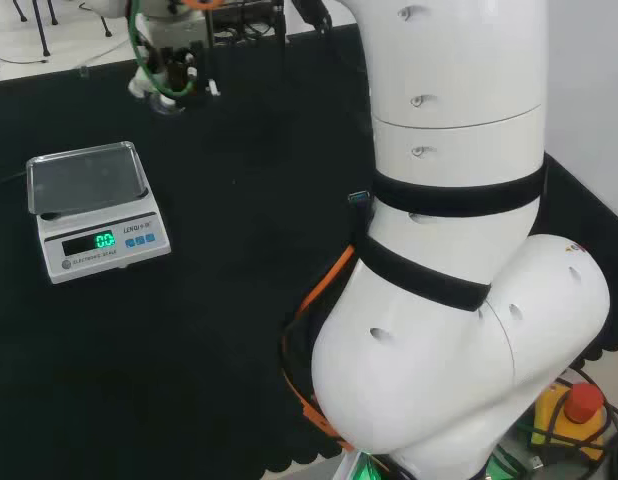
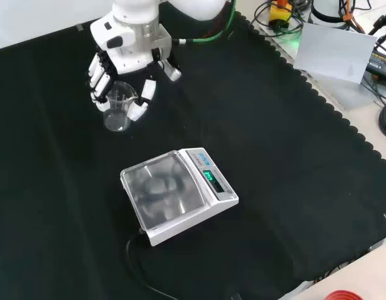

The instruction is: Put the beaker on the electronic balance.

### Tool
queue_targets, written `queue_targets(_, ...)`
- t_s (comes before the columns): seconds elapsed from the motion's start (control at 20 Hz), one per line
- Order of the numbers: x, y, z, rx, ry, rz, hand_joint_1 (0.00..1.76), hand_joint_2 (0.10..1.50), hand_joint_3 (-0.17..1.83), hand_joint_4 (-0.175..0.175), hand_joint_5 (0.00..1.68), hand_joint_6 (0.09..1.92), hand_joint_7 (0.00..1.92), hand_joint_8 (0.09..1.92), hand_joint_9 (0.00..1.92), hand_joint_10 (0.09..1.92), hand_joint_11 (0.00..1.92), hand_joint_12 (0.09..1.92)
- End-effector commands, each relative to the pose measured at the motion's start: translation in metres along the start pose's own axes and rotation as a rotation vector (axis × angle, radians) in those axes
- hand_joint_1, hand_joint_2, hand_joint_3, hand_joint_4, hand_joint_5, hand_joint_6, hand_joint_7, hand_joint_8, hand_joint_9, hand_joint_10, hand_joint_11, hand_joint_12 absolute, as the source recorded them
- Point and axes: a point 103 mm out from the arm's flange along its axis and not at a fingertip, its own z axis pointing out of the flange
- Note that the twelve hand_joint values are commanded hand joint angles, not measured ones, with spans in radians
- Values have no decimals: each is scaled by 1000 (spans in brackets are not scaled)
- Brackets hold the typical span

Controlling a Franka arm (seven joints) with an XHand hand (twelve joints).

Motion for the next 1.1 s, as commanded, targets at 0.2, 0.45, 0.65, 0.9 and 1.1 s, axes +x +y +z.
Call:
queue_targets(0.2,75,-2,0,13,-7,-110,1105,579,578,172,799,869,927,650,1167,414,977,1135)
queue_targets(0.45,99,-5,18,53,-10,-141,1104,578,582,172,797,872,933,649,1170,411,978,1134)
queue_targets(0.65,111,-9,33,81,-11,-158,1103,577,585,171,796,873,934,647,1172,408,978,1134)
queue_targets(0.9,124,-15,48,115,-11,-176,1103,575,587,171,796,874,935,645,1173,406,977,1133)
queue_targets(1.1,132,-18,55,132,-15,-187,1103,575,589,171,795,874,935,644,1174,404,974,1132)
